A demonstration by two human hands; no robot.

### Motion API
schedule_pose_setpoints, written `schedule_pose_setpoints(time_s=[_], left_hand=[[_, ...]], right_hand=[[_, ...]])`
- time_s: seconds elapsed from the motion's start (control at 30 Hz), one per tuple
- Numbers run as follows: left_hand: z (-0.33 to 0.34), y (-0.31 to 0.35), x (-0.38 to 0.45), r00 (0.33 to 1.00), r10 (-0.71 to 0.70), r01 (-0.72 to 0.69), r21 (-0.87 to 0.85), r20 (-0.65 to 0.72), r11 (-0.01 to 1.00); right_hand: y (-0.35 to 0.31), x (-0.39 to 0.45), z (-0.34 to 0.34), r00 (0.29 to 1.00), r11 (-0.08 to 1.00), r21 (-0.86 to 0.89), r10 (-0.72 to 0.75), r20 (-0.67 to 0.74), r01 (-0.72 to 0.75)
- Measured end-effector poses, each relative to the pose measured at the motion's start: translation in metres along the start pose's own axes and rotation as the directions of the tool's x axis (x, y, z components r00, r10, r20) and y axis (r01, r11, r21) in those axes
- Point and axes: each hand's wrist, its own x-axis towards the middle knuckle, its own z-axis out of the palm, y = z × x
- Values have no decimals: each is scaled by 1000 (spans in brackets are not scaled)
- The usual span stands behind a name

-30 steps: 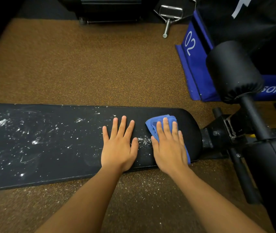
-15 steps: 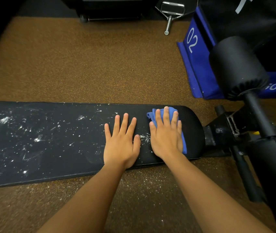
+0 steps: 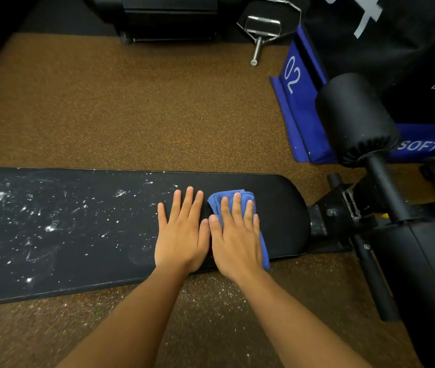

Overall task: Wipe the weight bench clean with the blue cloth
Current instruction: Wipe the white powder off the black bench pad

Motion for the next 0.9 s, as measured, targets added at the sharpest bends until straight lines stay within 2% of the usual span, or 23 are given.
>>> schedule_pose_setpoints(time_s=[0.07, 0.13, 0.2, 0.23, 0.3, 0.43, 0.57, 0.67, 0.9], left_hand=[[-3, 0, -1, 999, 19, -20, -67, -26, 998], [-6, 0, -3, 998, 48, -53, -105, -50, 993], [-9, 4, -4, 993, 89, -98, -106, -84, 990], [-11, 9, -4, 989, 113, -123, -97, -99, 988], [-12, 26, -4, 982, 144, -154, -84, -119, 984], [-1, 75, -3, 973, 199, -204, -27, -117, 979], [26, 96, -5, 987, 153, -150, 61, -47, 987], [42, 93, -1, 995, 87, -83, 85, -48, 993], [37, 85, 30, 994, 109, -105, 151, -18, 983]], right_hand=[[9, -1, -10, 999, 988, 152, -28, -20, 31], [29, 2, -27, 986, 969, 237, -28, -163, 66], [60, 14, -44, 949, 975, 217, 24, -316, 48], [76, 21, -51, 938, 983, 184, 56, -343, 8], [101, 35, -57, 953, 995, 80, 83, -291, -62], [112, 43, -39, 993, 991, -126, 41, -108, -54], [111, 43, -30, 988, 983, -169, 46, -147, -70], [110, 42, -30, 988, 976, -209, 31, -153, -63], [106, 46, -34, 996, 972, -235, -21, -83, 1]])
